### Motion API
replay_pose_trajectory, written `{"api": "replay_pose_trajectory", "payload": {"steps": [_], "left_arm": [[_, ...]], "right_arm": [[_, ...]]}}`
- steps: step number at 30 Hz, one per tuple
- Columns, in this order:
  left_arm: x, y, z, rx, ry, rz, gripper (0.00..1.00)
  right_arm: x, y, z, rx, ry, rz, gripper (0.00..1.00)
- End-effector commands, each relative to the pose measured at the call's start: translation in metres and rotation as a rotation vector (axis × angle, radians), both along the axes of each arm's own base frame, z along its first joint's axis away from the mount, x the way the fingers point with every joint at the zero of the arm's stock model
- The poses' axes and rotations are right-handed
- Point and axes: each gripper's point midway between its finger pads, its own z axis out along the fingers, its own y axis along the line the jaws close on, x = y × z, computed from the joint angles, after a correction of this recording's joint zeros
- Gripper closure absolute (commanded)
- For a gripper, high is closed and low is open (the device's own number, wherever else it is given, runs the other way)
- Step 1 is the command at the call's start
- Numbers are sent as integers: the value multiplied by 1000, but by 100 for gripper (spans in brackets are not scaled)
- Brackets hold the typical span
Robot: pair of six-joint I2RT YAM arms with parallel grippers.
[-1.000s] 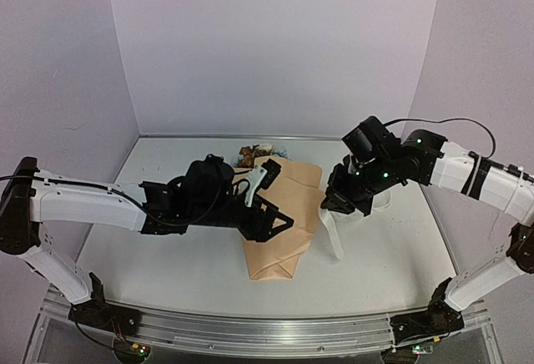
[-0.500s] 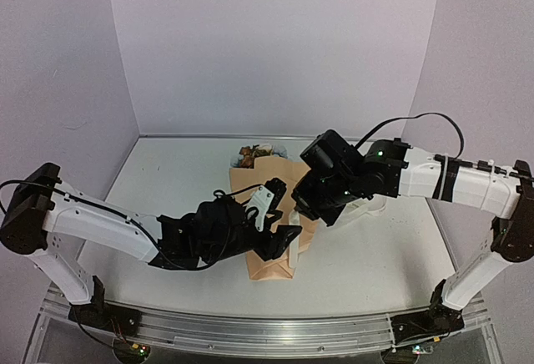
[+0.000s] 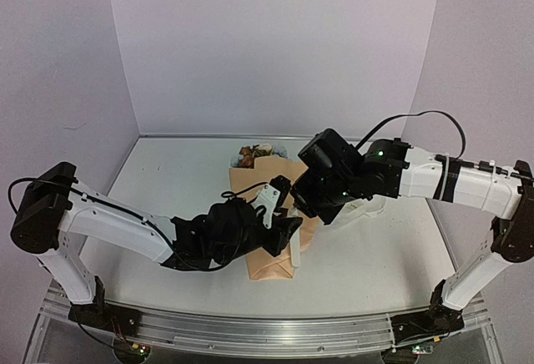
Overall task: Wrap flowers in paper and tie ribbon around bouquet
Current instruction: Pass from the right arm to the left, then pick up the right side of the ribbon from the center of the board.
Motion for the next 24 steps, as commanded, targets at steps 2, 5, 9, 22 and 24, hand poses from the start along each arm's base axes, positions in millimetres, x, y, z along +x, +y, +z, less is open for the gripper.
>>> {"api": "replay_pose_trajectory", "payload": {"steps": [2,5,9,22,24], "left_arm": [[4,-13,31,-84,-16,-9,94],[7,-2,30,-75,4,29,100],[3,23,41,-81,39,62,100],[-10,114,53,-11,178,192,100],[-9,119,57,-4,179,207,100]], "right_arm": [[-1,-9,19,43,-57,-19,98],[-4,-15,24,27,-93,25,78],[-5,-39,22,-24,-124,92,44],[29,-190,-53,-390,117,132,31],[39,-194,-68,-435,157,141,30]]}}
